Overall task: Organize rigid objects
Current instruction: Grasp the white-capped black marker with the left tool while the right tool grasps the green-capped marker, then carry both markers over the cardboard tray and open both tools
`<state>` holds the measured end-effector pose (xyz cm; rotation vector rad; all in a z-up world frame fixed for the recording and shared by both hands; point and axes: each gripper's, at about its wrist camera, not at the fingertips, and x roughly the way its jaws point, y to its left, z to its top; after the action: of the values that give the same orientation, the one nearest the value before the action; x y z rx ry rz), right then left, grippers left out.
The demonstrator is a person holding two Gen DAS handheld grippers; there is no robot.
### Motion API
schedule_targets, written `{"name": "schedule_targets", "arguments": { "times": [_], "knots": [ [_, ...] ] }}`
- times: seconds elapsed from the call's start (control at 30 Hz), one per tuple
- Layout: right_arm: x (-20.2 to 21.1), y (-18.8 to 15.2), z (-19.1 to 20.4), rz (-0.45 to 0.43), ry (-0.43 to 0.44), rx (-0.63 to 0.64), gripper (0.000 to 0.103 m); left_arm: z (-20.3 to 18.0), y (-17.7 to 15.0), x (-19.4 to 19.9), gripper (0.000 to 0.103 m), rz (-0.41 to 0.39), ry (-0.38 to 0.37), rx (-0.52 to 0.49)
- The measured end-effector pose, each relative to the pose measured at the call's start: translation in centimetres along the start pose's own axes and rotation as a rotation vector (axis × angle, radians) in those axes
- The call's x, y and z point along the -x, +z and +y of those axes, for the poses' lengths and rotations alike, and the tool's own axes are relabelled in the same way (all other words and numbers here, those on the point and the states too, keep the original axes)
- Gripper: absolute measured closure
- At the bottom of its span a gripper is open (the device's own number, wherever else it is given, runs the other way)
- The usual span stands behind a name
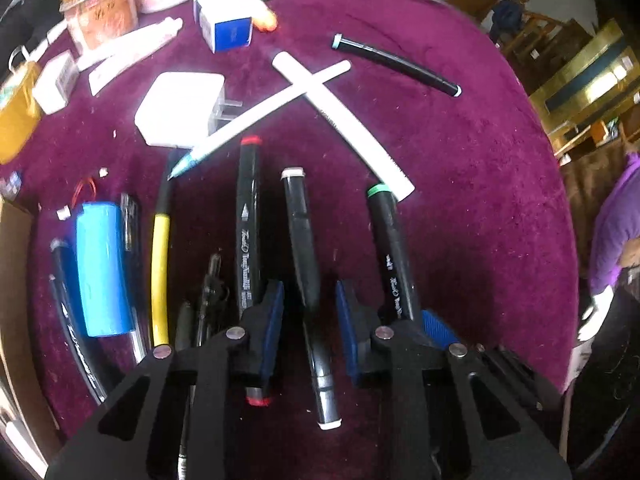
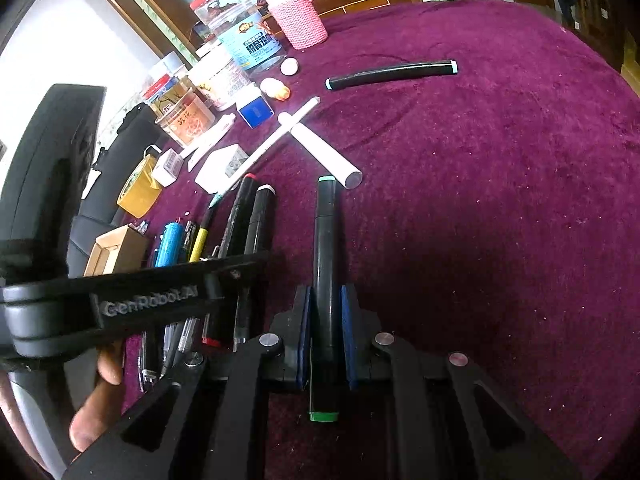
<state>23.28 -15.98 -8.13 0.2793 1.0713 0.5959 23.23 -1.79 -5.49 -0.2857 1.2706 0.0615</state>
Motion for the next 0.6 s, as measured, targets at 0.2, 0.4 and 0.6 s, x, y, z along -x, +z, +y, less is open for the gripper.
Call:
{"name": "schedule_targets", "arguments": {
  "times": [0.2, 0.4, 0.6],
  "knots": [
    [-0.3, 0.1, 0.1, 0.007, -0.002, 0.016, 0.09, 0.4, -0.7, 0.0, 0.09, -0.034, 0.006, -0.002],
    [-0.3, -0.1, 0.8, 0.006, -0.032, 0.063, 0.09, 2.2, -4.0, 2.5, 0.09, -0.077, -0.099, 0.012],
    [0.8, -0.7, 2.9, -0.043, 0.048, 0.155, 0.09, 4.8, -7.9, 6.0, 0.09, -0.131, -0.143, 0.03]
  ]
}}
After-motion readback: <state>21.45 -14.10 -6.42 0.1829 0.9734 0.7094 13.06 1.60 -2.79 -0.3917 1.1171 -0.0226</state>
